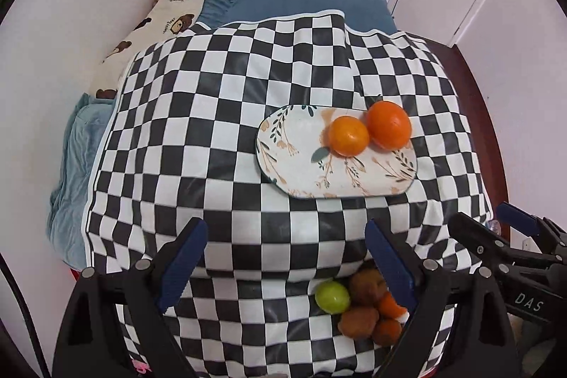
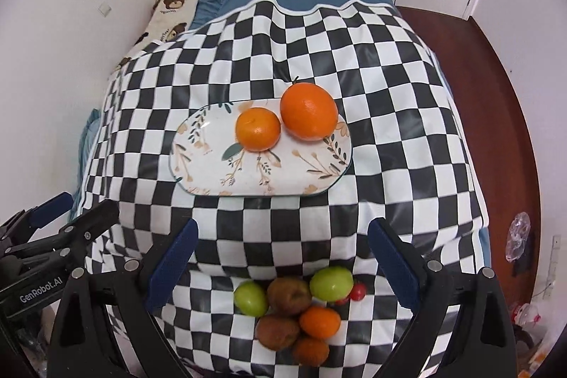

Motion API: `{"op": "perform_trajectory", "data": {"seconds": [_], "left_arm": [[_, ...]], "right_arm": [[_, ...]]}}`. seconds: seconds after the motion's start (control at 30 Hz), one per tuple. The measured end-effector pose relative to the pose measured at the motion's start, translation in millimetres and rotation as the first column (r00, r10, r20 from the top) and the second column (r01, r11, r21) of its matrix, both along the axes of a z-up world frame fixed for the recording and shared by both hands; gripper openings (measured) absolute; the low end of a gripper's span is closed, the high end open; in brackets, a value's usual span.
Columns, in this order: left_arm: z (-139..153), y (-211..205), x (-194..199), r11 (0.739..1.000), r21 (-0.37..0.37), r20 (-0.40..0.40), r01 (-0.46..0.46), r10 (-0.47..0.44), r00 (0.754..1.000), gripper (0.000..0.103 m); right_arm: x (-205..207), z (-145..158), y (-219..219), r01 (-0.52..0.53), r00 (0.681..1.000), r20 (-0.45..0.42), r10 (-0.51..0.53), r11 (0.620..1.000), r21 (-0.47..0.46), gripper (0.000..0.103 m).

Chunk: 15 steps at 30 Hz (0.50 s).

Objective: Organize fruits
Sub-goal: 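Grasp a red apple with the left tool while the right tool grasps a dark orange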

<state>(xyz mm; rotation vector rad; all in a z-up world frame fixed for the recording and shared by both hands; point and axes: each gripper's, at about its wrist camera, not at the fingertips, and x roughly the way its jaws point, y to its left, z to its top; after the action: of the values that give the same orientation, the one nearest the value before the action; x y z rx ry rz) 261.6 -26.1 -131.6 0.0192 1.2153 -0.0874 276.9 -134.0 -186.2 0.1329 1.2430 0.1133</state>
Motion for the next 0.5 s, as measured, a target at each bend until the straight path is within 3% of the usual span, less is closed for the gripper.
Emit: {"op": "perform_trajectory", "data": {"seconds": [0.3,0.5], "left_arm": [[17,5,-31,1.000,-0.028,0.024,-0.005,0.006,1.000,0.091],[-4,8,-42,0.999,-0.026,-0.031,-0.022,0.021,0.999,0.091]], "right_arm": [[-43,22,7,-0.002,0.999,0.044,0.002,1.000,0.008,0.099],[-61,15,-1,0.014,1.000,0.022,-0.015,0.999,0.039,0.099]]}}
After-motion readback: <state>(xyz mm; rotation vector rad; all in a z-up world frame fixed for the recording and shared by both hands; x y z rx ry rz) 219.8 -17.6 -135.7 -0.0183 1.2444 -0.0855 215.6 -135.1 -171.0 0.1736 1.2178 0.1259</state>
